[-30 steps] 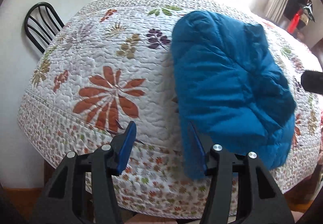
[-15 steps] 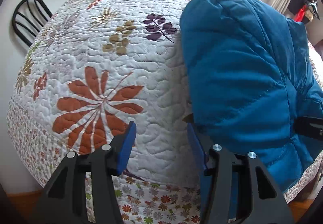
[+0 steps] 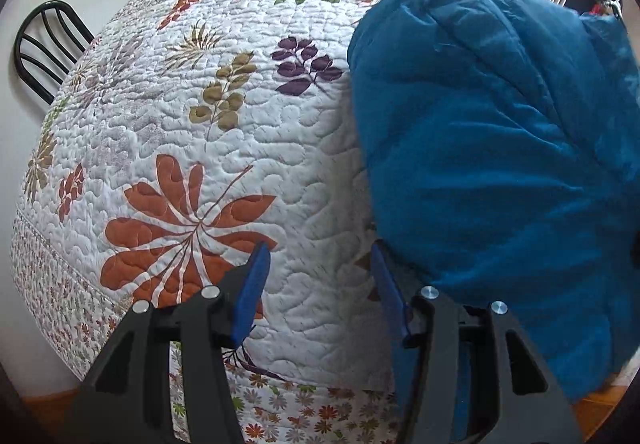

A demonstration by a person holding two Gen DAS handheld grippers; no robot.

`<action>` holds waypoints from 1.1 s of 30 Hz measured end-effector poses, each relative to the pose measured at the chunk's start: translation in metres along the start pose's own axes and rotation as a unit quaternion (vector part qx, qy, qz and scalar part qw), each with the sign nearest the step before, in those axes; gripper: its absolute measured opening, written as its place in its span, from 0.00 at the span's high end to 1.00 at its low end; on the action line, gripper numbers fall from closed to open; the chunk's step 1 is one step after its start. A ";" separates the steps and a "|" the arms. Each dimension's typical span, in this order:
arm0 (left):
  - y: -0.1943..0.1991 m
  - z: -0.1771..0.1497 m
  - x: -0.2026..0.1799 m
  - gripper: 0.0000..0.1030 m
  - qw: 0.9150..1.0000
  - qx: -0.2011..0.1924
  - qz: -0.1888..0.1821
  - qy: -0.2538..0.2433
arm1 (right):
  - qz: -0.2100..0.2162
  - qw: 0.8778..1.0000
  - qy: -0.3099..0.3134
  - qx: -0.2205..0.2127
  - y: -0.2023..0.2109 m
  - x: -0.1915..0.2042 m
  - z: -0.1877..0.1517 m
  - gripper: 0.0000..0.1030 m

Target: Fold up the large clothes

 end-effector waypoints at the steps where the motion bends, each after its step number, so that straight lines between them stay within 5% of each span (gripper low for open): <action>1: 0.005 0.003 -0.003 0.50 1.000 -0.007 -0.001 -0.002 | 0.001 1.000 0.008 -0.012 0.012 0.003 0.001 0.81; 10: 0.053 0.027 -0.070 0.49 0.996 -0.068 -0.041 -0.048 | -0.053 0.995 -0.010 -0.080 0.092 -0.042 -0.017 0.82; 15: 0.048 0.008 -0.118 0.49 0.992 -0.057 -0.057 -0.096 | -0.065 0.993 -0.085 -0.051 0.076 -0.099 -0.057 0.82; 20: 0.034 -0.003 -0.129 0.49 0.992 -0.046 -0.052 -0.108 | -0.023 0.987 -0.158 -0.035 0.040 -0.143 -0.090 0.79; 26: 0.026 -0.011 -0.134 0.49 0.993 -0.041 -0.053 -0.100 | -0.005 0.985 -0.169 -0.028 -0.001 -0.157 -0.108 0.73; 33: 0.027 -0.005 -0.129 0.49 0.993 -0.039 -0.069 -0.084 | 0.009 0.987 -0.159 -0.027 0.018 -0.155 -0.100 0.66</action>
Point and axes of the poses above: each gripper's, at about its wrist camera, not at the fingertips, and y roughly against the way its jaws point, x to its left, z to its top, the point moved 8 cm from there along -y, roughly the way its jaws point, and after that the axes turned 15 degrees about -x, right-handed, at the moved point
